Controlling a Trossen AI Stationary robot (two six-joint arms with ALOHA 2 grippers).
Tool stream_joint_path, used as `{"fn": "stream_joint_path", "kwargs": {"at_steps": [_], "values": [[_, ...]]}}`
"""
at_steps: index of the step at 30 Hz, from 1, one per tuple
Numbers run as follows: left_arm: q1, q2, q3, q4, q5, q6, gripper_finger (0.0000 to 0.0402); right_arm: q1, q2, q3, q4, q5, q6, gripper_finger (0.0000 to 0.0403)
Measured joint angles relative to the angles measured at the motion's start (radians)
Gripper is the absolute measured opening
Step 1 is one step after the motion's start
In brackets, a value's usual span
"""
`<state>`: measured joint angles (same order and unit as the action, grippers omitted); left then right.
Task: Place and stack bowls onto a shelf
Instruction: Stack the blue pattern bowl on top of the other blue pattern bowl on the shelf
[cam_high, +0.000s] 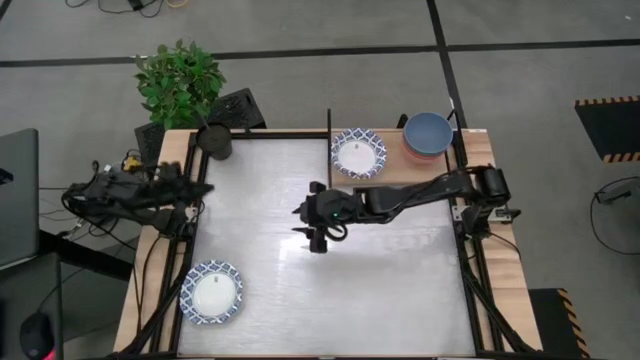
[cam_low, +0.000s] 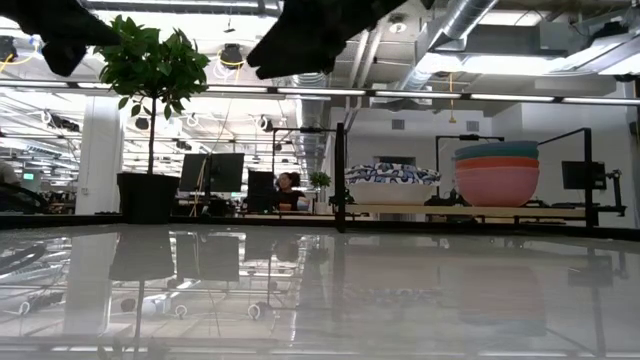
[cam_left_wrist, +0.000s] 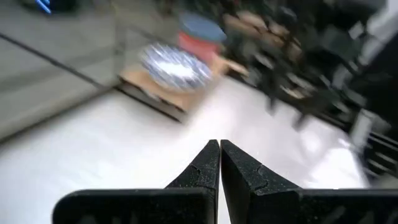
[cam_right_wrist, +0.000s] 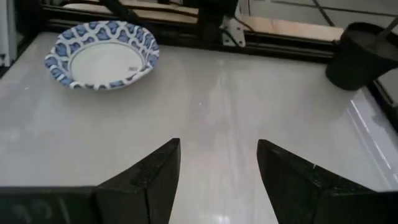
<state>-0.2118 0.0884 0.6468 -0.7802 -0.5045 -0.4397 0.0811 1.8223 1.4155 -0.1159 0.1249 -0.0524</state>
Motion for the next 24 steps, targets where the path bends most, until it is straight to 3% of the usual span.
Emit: {"fn": "stream_joint_path", "kwargs": {"at_steps": [5,14,19,24], "values": [[0.000,0.179,0.000,-0.017,0.198,-0.101,0.0000,-0.008,-0.003,0.049,-0.091,0.005,-0.006,0.0240],[-0.012,0.611,-0.001,-0.104,0.538,-0.166,0.0005,-0.025,-0.047,0.057,-0.204,0.005,-0.008,0.0240],[-0.050,0.794,-0.001,-0.113,0.672,-0.101,0.0041,-0.025,-0.051,0.058,-0.234,0.005,-0.008,0.0240],[-0.101,0.902,-0.001,-0.111,0.718,-0.067,0.0100,-0.025,-0.051,0.053,-0.257,0.004,-0.008,0.0240]]}}
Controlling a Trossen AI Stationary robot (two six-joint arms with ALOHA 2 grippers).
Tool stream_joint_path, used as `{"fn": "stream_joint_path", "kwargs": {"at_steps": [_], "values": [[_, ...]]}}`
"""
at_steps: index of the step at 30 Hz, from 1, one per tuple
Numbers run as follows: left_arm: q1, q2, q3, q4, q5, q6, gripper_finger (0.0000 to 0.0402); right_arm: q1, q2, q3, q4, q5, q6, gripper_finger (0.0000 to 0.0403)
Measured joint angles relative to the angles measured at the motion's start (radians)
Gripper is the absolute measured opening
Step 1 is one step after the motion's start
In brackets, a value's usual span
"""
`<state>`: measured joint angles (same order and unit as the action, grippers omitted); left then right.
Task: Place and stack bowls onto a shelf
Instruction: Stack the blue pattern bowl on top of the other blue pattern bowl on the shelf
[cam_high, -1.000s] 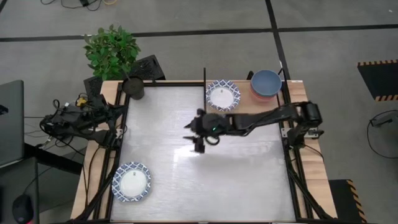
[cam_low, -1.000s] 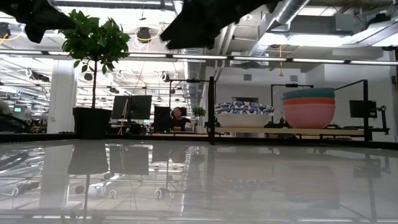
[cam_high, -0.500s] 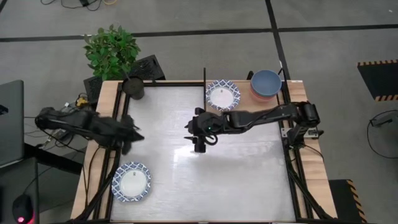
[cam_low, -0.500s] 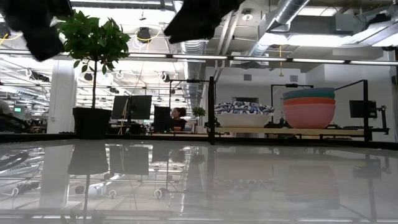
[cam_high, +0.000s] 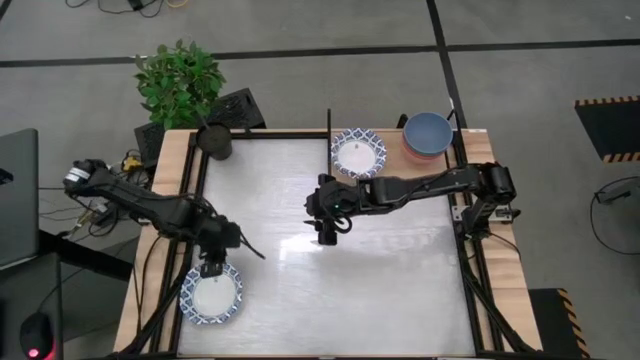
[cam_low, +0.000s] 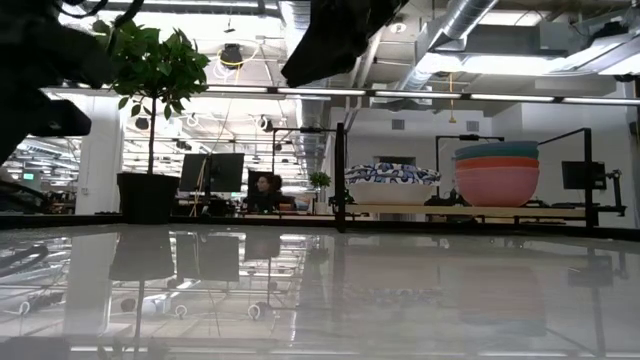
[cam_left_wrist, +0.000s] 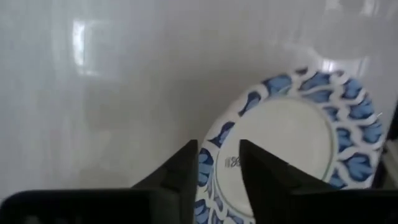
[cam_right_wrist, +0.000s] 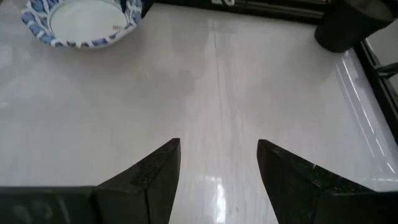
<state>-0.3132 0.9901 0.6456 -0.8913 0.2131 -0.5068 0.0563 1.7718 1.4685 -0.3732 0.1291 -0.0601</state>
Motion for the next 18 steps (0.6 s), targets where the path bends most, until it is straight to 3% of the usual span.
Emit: {"fn": "stream_joint_path", "kwargs": {"at_steps": [9,18], "values": [[-0.066,0.099,0.000,0.000,-0.074,0.009,0.0202,0.000,0.000,-0.001,-0.013,0.000,0.007,0.0240],[-0.069,0.202,0.000,0.030,-0.003,0.056,0.0205,0.001,0.000,-0.002,-0.016,-0.001,0.008,0.0240]]}}
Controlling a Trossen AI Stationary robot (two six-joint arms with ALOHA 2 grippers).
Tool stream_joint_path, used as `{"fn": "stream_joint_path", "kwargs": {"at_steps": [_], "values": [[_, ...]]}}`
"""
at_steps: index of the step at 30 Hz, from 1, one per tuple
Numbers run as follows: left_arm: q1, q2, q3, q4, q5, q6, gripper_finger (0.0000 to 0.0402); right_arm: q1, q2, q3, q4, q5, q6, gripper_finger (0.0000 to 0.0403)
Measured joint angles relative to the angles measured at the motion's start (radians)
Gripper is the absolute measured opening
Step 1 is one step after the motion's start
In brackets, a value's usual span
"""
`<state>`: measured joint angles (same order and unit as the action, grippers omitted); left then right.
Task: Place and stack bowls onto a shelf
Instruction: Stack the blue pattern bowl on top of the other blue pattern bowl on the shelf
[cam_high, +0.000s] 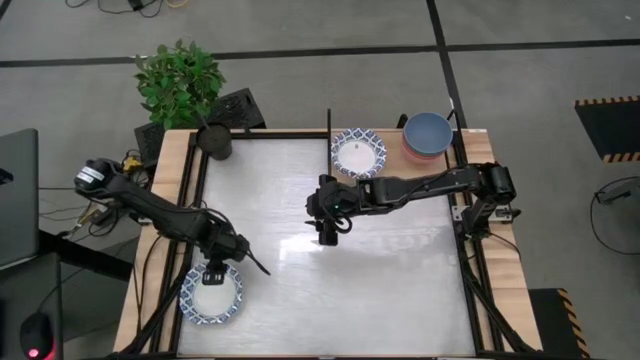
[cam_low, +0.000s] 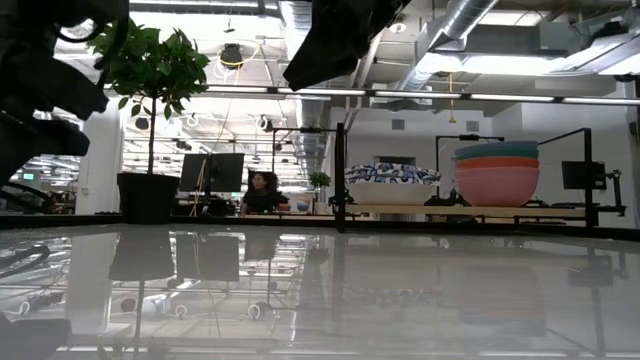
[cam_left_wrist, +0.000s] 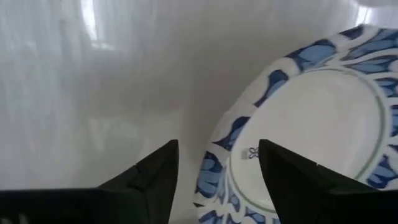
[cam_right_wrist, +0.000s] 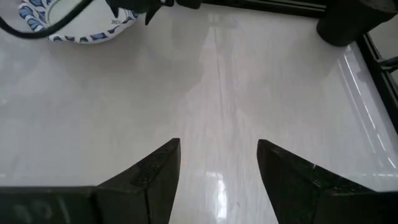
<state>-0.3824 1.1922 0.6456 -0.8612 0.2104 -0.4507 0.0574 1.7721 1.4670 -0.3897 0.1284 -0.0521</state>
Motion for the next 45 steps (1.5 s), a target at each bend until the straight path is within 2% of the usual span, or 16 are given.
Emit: {"fn": "stream_joint_path", "kwargs": {"at_steps": [3,6,14,20,22,32,41,45], "values": [[0.000,0.032,0.000,0.000,-0.005,0.021,0.0191,0.000,0.000,0.000,0.000,0.000,0.003,0.0240],[0.000,0.058,0.000,0.002,-0.007,0.032,0.0158,0.000,0.000,0.000,-0.008,0.000,0.015,0.0240],[0.003,0.096,0.000,0.003,-0.036,0.075,0.0015,0.002,0.000,0.000,-0.051,-0.001,0.041,0.0240],[0.004,0.096,0.000,0.019,-0.063,0.004,0.0004,0.017,-0.005,0.000,-0.072,0.000,0.045,0.0240],[0.003,0.096,0.005,0.017,-0.100,-0.047,0.0003,0.027,-0.014,0.000,-0.077,-0.001,0.045,0.0240],[0.023,0.097,0.132,0.011,-0.465,-0.190,0.0000,0.048,-0.072,0.000,-0.086,0.028,0.162,0.0240],[0.053,0.097,0.289,0.021,-1.002,-0.203,0.0000,0.069,-0.073,0.000,-0.083,0.162,0.239,0.0240],[0.054,0.097,0.341,0.027,-1.147,-0.179,0.0000,0.081,-0.069,0.000,-0.082,0.256,0.261,0.0240]]}}
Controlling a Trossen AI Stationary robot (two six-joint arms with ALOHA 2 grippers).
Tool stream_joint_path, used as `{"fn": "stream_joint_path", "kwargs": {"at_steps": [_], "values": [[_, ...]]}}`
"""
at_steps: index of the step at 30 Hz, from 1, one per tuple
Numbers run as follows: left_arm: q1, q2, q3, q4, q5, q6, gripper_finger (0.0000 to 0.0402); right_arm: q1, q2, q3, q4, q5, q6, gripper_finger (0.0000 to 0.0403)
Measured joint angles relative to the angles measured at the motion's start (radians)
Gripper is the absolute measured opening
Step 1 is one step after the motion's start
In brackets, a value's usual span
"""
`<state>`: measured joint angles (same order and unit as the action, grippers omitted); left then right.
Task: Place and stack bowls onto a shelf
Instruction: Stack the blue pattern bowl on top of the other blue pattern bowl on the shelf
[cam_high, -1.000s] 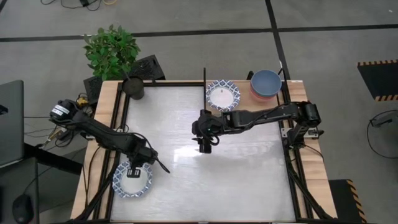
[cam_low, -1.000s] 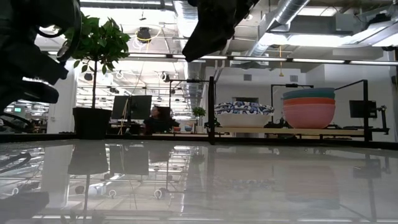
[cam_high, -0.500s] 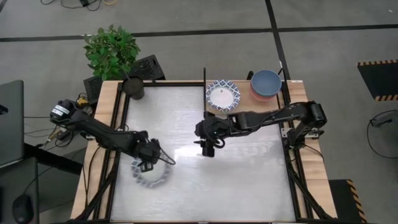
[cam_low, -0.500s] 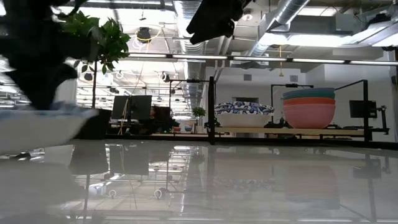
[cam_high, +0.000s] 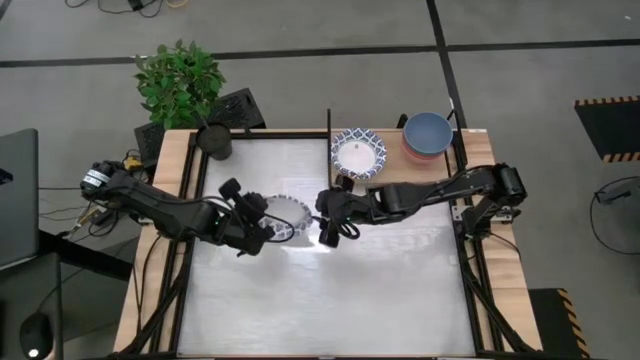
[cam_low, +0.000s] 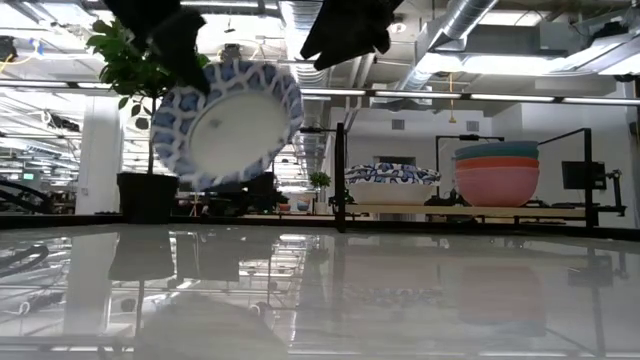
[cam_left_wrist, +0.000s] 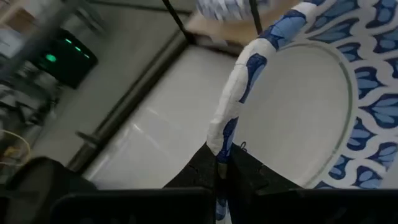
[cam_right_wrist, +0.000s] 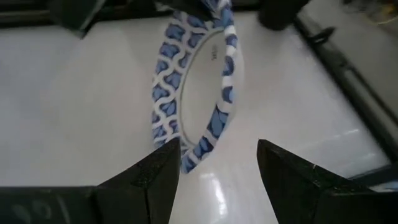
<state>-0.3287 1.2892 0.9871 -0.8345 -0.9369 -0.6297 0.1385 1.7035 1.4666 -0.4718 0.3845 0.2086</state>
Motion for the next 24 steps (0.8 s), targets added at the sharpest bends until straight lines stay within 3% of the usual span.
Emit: {"fn": "stream_joint_path", "kwargs": {"at_steps": [7,18,21,24], "values": [[0.002,0.000,0.032,0.067,-0.066,0.019,0.0000,0.006,0.000,0.000,0.030,0.151,0.004,0.0240],[0.004,0.000,0.032,0.172,-0.115,0.071,0.0000,0.005,0.024,0.000,0.058,0.176,-0.007,0.0237],[0.004,0.000,0.032,0.183,-0.116,0.084,0.0000,0.008,0.026,-0.001,0.056,0.206,-0.007,0.0211],[0.004,0.000,0.032,0.183,-0.115,0.084,0.0000,0.011,0.024,0.000,0.057,0.209,-0.007,0.0156]]}}
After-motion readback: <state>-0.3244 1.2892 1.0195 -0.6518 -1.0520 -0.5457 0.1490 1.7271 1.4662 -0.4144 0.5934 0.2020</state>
